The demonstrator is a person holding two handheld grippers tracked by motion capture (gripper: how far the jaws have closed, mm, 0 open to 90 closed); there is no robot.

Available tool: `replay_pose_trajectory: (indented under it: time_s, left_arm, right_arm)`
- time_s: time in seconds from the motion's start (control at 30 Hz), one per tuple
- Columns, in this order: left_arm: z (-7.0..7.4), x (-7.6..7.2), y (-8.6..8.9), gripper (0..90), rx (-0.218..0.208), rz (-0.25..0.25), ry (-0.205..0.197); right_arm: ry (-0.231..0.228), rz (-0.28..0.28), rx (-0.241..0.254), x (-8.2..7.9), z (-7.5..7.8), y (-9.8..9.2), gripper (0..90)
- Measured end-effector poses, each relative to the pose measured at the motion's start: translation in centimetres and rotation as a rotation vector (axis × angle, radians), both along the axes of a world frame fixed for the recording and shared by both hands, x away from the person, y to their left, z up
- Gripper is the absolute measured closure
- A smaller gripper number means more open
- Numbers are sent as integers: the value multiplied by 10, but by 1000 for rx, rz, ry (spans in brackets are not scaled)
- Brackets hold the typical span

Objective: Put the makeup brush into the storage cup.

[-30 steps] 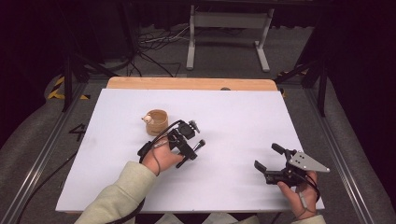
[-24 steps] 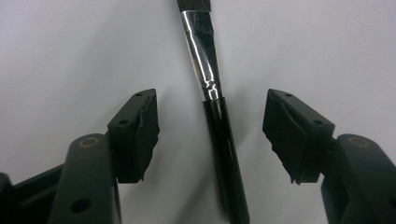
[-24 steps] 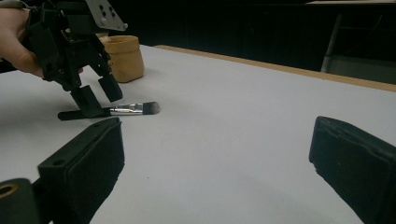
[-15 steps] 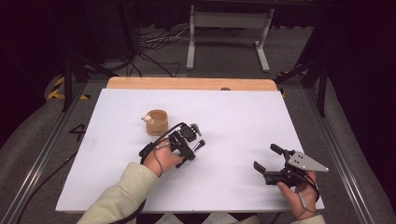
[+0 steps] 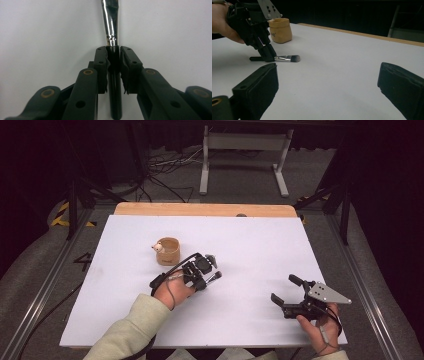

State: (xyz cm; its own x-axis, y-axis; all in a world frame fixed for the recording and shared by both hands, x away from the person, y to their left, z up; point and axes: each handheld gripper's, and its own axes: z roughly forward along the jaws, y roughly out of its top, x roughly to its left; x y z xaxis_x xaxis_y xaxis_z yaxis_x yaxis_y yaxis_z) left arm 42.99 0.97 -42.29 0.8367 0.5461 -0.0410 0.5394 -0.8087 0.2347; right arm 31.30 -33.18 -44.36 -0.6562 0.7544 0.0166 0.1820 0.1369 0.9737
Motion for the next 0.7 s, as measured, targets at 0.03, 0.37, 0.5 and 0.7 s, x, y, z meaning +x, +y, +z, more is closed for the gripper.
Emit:
replay_pose_trajectory:
  time_s: [0.03,0.37,0.5,0.7]
  left_arm:
    - [0,0,0,781,-2,11,3]
    - [4,-1,0,788,-29,11,0]
    - [8,-2,0,788,-47,8,-7]
    - [20,-2,6,789,-95,2,-20]
  right_arm:
    - [0,0,0,0,0,0,34]
    - [0,8,3,0,0,1,34]
    - [1,7,3,0,0,1,34]
    - [2,6,3,0,0,1,33]
